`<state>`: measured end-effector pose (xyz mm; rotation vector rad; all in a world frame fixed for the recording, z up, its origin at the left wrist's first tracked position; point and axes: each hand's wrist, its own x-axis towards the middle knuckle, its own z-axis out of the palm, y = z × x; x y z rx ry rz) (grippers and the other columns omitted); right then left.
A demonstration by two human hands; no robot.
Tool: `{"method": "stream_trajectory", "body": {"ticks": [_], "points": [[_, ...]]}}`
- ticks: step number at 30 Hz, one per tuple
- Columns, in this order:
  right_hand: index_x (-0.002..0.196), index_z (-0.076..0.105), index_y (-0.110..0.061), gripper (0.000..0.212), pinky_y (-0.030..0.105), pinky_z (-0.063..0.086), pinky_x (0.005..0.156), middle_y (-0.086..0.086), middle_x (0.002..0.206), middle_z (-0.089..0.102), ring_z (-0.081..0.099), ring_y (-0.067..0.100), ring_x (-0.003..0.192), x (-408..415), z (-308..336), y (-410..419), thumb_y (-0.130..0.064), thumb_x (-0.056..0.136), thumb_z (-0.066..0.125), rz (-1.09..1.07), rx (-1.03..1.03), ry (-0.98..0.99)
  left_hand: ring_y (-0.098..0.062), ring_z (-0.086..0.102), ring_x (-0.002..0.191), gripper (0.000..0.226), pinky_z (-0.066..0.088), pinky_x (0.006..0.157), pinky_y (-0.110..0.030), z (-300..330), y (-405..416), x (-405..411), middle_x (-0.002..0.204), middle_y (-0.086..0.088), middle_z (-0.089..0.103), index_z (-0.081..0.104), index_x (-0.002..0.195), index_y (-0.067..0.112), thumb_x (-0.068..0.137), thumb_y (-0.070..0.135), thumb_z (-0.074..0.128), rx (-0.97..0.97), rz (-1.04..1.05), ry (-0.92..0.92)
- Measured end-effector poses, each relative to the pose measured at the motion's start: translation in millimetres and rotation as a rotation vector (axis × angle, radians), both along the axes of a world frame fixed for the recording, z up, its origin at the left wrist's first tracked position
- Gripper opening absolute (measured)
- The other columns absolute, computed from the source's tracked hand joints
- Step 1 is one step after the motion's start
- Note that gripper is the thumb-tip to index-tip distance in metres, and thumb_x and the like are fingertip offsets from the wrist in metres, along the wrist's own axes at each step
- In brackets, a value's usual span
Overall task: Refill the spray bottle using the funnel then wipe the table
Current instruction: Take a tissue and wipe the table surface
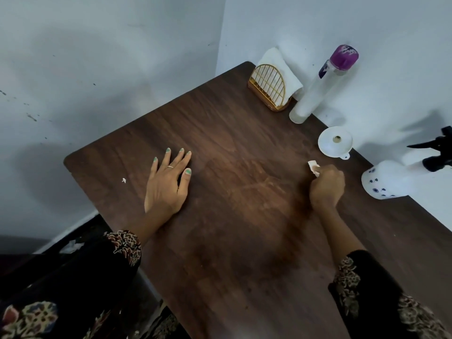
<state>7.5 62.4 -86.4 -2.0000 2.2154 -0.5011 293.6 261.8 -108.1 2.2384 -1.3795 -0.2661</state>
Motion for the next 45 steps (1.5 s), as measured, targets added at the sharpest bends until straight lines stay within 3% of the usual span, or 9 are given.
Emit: {"method": "stream_trajectory", "body": {"ticks": [5, 10, 14, 19, 24, 30, 36, 41, 45], "points": [[0.099, 0.068, -0.017, 0.017, 0.021, 0.035, 0.076, -0.007, 0.090, 0.057, 0.056, 0.015, 0.093, 86, -6, 102, -0.022, 0.090, 0.055, 0.342, 0.043, -0.214, -0.022, 0.017, 0.145, 0.056, 0.010, 0.119, -0.042, -1, -1, -1, 0.149, 0.003, 0.038, 0.039, 0.143, 0.024, 0.095, 0.041, 0.015, -0.001, 0.020, -0.006], [0.082, 0.060, -0.007, 0.012, 0.035, 0.044, 0.060, 0.012, 0.078, 0.056, 0.054, 0.027, 0.066, 136, -14, 234, -0.014, 0.085, 0.050, 0.928, 0.099, -0.327, -0.023, 0.020, 0.145, 0.055, 0.011, 0.118, -0.043, -2, -5, 2, 0.149, 0.003, 0.039, 0.044, 0.140, 0.023, 0.095, 0.039, 0.016, -0.003, 0.069, 0.003], [0.088, 0.067, -0.009, 0.012, 0.026, 0.040, 0.066, 0.008, 0.079, 0.058, 0.056, 0.023, 0.070, 108, -14, 197, -0.014, 0.087, 0.055, 1.175, -0.003, -0.193, -0.024, 0.021, 0.145, 0.053, 0.011, 0.117, -0.044, -2, 0, 5, 0.148, 0.003, 0.040, 0.045, 0.139, 0.022, 0.095, 0.037, 0.020, 0.005, 0.089, -0.013], [0.090, 0.072, -0.030, 0.011, 0.026, 0.045, 0.084, -0.012, 0.090, 0.067, 0.060, 0.006, 0.092, 23, 5, 82, -0.031, 0.087, 0.061, 0.572, -0.045, -0.037, -0.023, 0.021, 0.145, 0.051, 0.011, 0.118, -0.043, -4, 0, 1, 0.148, 0.002, 0.040, 0.045, 0.139, 0.022, 0.097, 0.038, 0.021, 0.008, 0.067, -0.015], [0.106, 0.059, 0.008, 0.024, 0.039, 0.041, 0.072, 0.023, 0.104, 0.056, 0.052, 0.038, 0.097, -19, 2, 32, 0.007, 0.083, 0.051, 0.076, 0.031, 0.119, -0.022, 0.021, 0.145, 0.051, 0.011, 0.118, -0.043, -3, -4, 0, 0.148, 0.003, 0.040, 0.045, 0.139, 0.022, 0.097, 0.038, 0.022, 0.010, 0.067, -0.025], [0.089, 0.059, -0.015, 0.015, 0.036, 0.044, 0.082, 0.002, 0.094, 0.061, 0.057, 0.022, 0.092, 79, 0, 163, -0.025, 0.094, 0.049, 0.537, 0.105, -0.058, -0.022, 0.020, 0.145, 0.052, 0.010, 0.118, -0.042, -3, -4, 0, 0.149, 0.003, 0.039, 0.044, 0.140, 0.023, 0.096, 0.039, 0.022, 0.017, 0.065, -0.027], [0.083, 0.063, -0.009, 0.014, 0.035, 0.046, 0.070, 0.009, 0.083, 0.060, 0.057, 0.027, 0.072, 93, -5, 255, -0.013, 0.084, 0.050, 1.000, 0.133, -0.210, -0.024, 0.020, 0.145, 0.051, 0.011, 0.117, -0.044, -2, -4, 0, 0.149, 0.001, 0.039, 0.045, 0.139, 0.022, 0.096, 0.038, 0.023, 0.011, 0.051, -0.024], [0.089, 0.069, -0.028, 0.013, 0.027, 0.044, 0.081, -0.011, 0.096, 0.066, 0.060, 0.011, 0.097, 1, 9, 131, -0.027, 0.090, 0.056, 0.362, 0.028, -0.142, -0.025, 0.021, 0.144, 0.045, 0.011, 0.117, -0.044, -4, -3, 0, 0.149, 0.000, 0.039, 0.044, 0.140, 0.022, 0.099, 0.033, 0.030, 0.009, 0.052, -0.039], [0.106, 0.065, 0.004, 0.028, 0.040, 0.039, 0.070, 0.023, 0.104, 0.059, 0.051, 0.041, 0.099, -80, 10, 52, 0.006, 0.083, 0.050, -0.092, 0.042, 0.077, -0.026, 0.020, 0.144, 0.043, 0.010, 0.118, -0.045, -4, -4, -1, 0.149, -0.001, 0.039, 0.044, 0.140, 0.021, 0.100, 0.031, 0.034, 0.007, 0.048, -0.045]]}}
